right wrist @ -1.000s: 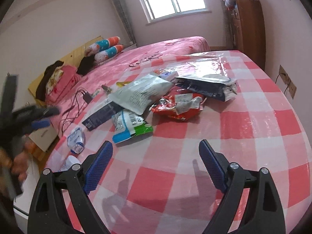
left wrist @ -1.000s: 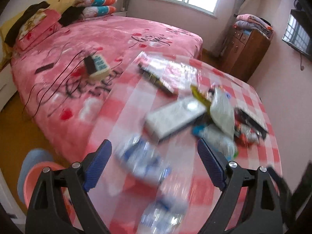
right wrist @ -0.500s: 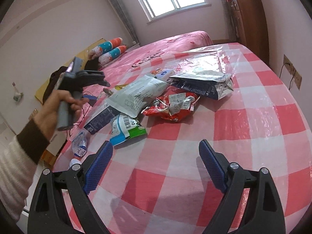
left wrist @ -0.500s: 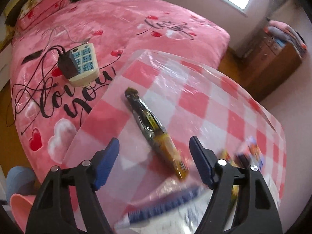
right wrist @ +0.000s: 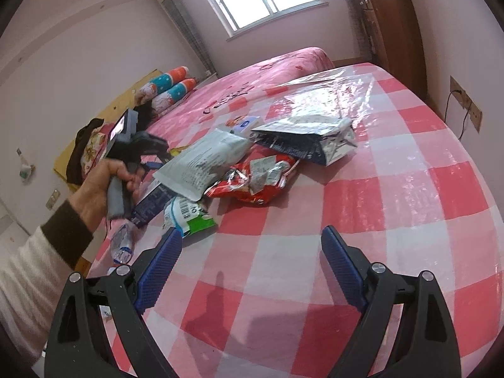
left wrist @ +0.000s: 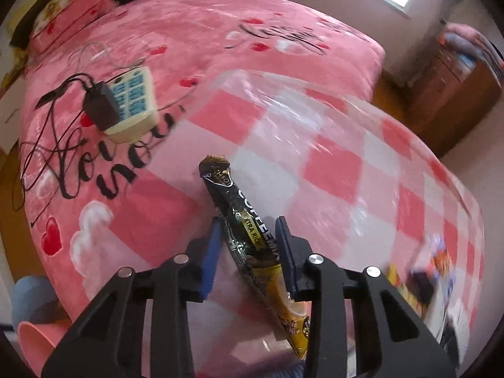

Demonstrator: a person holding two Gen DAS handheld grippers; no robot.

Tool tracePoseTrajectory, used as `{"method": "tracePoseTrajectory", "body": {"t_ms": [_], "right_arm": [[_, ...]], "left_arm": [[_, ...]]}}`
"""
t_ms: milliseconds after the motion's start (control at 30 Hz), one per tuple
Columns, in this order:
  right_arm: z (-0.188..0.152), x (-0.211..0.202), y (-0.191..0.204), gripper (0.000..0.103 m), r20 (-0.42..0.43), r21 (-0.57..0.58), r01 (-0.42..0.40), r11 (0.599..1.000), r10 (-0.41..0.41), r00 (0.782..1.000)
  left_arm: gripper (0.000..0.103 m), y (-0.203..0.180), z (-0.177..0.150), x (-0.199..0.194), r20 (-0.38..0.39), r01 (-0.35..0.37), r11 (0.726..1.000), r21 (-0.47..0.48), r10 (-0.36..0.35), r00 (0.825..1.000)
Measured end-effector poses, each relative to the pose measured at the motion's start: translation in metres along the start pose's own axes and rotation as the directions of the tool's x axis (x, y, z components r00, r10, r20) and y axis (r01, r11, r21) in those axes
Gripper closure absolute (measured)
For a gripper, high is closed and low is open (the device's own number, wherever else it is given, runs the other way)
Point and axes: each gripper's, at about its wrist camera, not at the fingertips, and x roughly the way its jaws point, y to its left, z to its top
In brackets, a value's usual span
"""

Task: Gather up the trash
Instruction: 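Lift the coffee packet with the left tool while the right tool grasps the blue-white snack bag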

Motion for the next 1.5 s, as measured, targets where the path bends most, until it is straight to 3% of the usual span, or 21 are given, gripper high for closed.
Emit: {"method": "tracePoseTrajectory", "body": {"t_ms": [233,367,433,533,800,967,1200,1333,1500], "right_arm": [[0.007,-0.001,-0.019,0.014,-0.002,0.061,-0.006,0.998,0.006,1.0],[0.004,0.007,-0.024,0.014,-0.05,0.079,-0.023,0.997,0.027,0.998],[0.0,0.011,-0.018,0.014,-0.08,0.06,-0.059,0.996,0.064,0.995],[-0.003,0.015,-0.006,0.014,-0.104,-0.012,-0.054,0.998,0.053,0.993],[-0.008,0.03,0.018,0.014,-0.164,-0.027,-0.125,0.992,0.119,0.979],[-0.009,0.043,0.034,0.014,-0.173,-0.08,-0.068,0.995,0.053,0.983],[-0.014,0.05,0.047,0.036,-0.159,-0.155,0.022,0.988,-0.047,0.986],[-0.013,0.054,0.046,0.051,-0.174,-0.154,-0.013,0.988,-0.015,0.985],[-0.011,0.052,0.046,0.058,-0.153,-0.161,-0.029,0.986,0.004,0.988]], "left_arm": [[0.069,-0.04,-0.055,-0.026,-0.047,0.148,0.98,0.131,-0.143,0.989],[0.071,-0.058,-0.088,-0.04,-0.072,0.213,0.962,0.167,-0.204,0.976],[0.071,-0.061,-0.1,-0.045,-0.079,0.245,0.955,0.168,-0.234,0.969],[0.071,-0.063,-0.116,-0.052,-0.075,0.267,0.948,0.175,-0.258,0.963],[0.072,-0.05,-0.129,-0.065,-0.066,0.332,0.934,0.133,-0.326,0.943],[0.073,-0.045,-0.128,-0.078,-0.039,0.355,0.926,0.128,-0.353,0.935],[0.073,-0.032,-0.13,-0.092,-0.016,0.386,0.916,0.11,-0.387,0.922],[0.075,-0.025,-0.132,-0.1,-0.003,0.404,0.909,0.099,-0.406,0.914],[0.076,-0.017,-0.135,-0.111,0.014,0.44,0.894,0.084,-0.442,0.897]]}}
